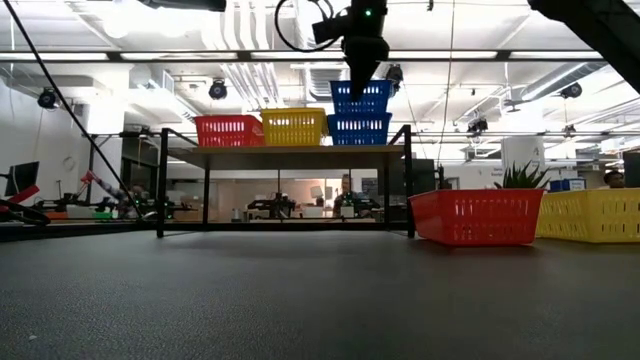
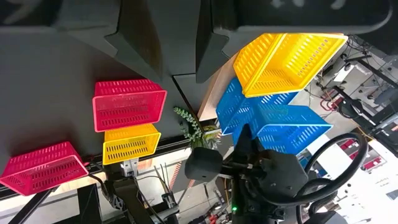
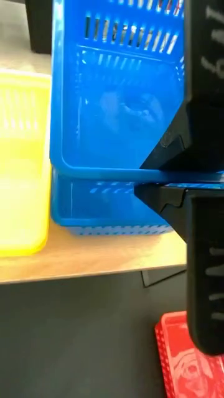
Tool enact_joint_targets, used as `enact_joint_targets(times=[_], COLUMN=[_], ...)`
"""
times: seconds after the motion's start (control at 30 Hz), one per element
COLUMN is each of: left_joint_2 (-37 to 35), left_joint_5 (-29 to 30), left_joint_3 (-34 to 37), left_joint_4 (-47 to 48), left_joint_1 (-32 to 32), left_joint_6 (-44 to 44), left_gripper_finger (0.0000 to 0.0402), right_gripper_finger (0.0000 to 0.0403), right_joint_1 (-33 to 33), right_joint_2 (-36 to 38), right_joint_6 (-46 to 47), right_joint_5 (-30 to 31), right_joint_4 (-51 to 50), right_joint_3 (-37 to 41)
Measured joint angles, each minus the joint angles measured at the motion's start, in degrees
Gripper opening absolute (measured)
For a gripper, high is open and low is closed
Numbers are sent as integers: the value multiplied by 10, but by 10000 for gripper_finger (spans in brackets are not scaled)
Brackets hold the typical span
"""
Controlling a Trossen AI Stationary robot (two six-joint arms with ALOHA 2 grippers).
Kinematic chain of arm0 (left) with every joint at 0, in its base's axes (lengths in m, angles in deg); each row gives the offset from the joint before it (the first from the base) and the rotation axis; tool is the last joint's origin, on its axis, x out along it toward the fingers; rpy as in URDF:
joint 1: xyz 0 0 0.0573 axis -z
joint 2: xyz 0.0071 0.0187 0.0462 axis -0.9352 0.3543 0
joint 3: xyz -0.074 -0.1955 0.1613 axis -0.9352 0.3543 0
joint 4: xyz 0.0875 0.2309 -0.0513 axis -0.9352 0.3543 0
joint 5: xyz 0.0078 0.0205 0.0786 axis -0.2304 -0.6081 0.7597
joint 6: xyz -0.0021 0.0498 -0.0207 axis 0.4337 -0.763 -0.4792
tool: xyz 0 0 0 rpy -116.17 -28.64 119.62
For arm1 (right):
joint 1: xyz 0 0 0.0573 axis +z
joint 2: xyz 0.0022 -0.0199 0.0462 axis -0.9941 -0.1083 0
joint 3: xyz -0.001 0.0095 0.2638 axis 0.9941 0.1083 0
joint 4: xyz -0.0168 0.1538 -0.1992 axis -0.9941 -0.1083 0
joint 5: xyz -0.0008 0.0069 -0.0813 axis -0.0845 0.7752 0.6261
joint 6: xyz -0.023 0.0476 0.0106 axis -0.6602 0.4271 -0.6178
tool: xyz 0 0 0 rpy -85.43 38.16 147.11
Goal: Stack baskets on shelf by color
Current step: Stack the right blue bin on top of the blue bin on the shelf
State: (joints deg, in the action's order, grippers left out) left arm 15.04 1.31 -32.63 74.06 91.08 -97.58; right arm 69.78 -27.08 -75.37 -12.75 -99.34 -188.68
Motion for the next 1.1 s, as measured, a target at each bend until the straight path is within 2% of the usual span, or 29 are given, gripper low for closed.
enact_joint_targets(times=[0.17, 0.73, 1.1], left_joint_2=[0, 0, 0], left_joint_5=[0, 0, 0], left_joint_3=[0, 0, 0], left_joint_4=[0, 0, 0], left_joint_1=[0, 0, 0], left_joint_6=[0, 0, 0], left_gripper_finger=[80, 79, 80], right_gripper_finger=[9, 10, 51], right_joint_1=[-2, -2, -4], right_joint_2=[0, 0, 0], right_joint_6=[-4, -10, 10], right_joint_5=[-27, -30, -28], right_joint_4=[9, 20, 19], right_joint_3=[0, 1, 2])
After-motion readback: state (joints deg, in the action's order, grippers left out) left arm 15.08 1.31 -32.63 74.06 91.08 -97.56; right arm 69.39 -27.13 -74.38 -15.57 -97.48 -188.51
